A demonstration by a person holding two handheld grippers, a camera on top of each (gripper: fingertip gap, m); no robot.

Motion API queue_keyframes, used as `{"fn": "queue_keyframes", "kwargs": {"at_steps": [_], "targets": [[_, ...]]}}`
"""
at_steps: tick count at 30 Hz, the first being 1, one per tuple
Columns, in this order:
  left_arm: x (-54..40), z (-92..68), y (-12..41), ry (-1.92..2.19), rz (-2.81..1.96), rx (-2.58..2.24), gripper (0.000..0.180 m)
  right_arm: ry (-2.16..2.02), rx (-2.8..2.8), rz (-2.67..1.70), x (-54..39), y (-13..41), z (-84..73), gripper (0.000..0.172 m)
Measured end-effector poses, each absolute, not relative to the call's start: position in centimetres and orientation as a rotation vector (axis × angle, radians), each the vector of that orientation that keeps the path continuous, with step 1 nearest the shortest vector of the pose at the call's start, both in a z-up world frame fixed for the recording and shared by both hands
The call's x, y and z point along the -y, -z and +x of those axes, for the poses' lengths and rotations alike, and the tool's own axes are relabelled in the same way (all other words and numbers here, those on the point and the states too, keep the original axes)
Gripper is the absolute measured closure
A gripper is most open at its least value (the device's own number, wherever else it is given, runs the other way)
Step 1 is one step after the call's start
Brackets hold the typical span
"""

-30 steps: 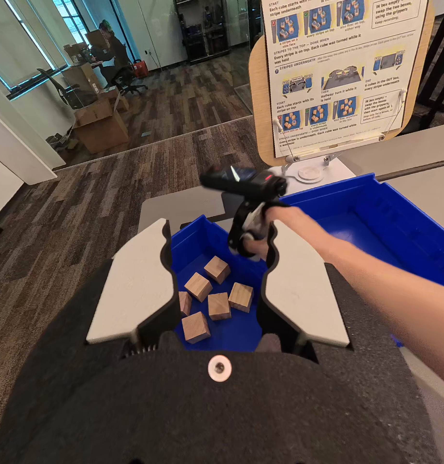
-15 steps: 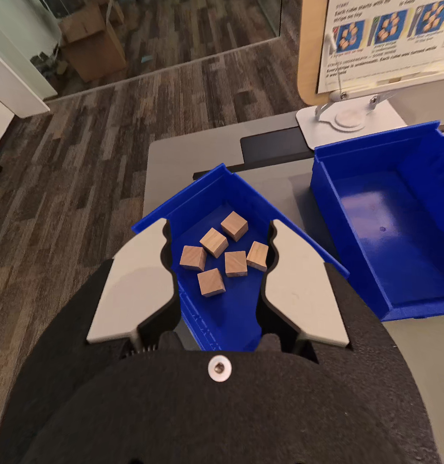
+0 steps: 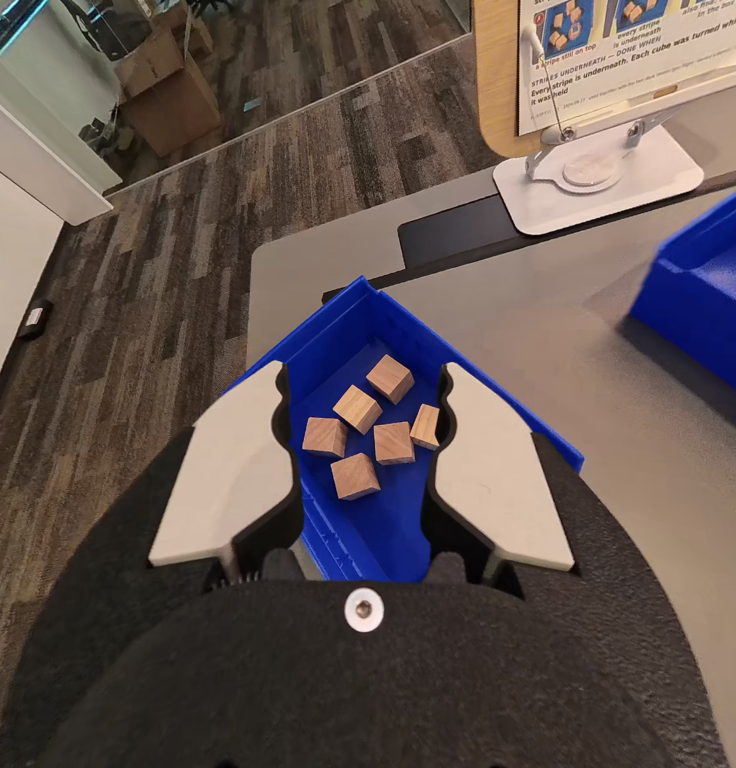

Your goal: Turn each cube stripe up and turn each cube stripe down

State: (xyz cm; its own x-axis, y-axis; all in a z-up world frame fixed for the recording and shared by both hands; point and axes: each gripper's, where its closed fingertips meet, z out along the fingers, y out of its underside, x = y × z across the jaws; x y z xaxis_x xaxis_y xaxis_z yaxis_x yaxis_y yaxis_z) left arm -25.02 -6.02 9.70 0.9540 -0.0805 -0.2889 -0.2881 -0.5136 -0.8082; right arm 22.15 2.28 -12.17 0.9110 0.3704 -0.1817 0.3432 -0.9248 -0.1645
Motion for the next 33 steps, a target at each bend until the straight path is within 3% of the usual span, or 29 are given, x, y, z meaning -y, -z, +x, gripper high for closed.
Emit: {"fn": "queue_keyframes", "kwargs": {"at_steps": [11,20,23,31,33], "targets": [[5.2,-26.2,-7.6,-0.376,-2.222,-0.224,0.105,-0.243,0.182,-2.952,-1.3,12.4,41.7,0.165],[6.5,-34.9,-4.2,-0.317,-2.381,0.142,0.114,-0.309,0.043,-2.918,0.3,12.4,46.0,0.165],[7.1,-37.1,-1.8,-0.258,-2.471,0.241,0.110,-0.286,0.035,-2.894,-0.1,12.1,46.4,0.145],[7.4,-40.5,5.0,-0.139,-2.700,0.393,0.110,-0.234,-0.024,-2.803,-0.7,10.4,47.2,0.139],[7.0,-40.6,6.5,-0.109,-2.747,0.379,0.118,-0.237,-0.028,-2.824,-0.5,10.9,47.3,0.139]]}}
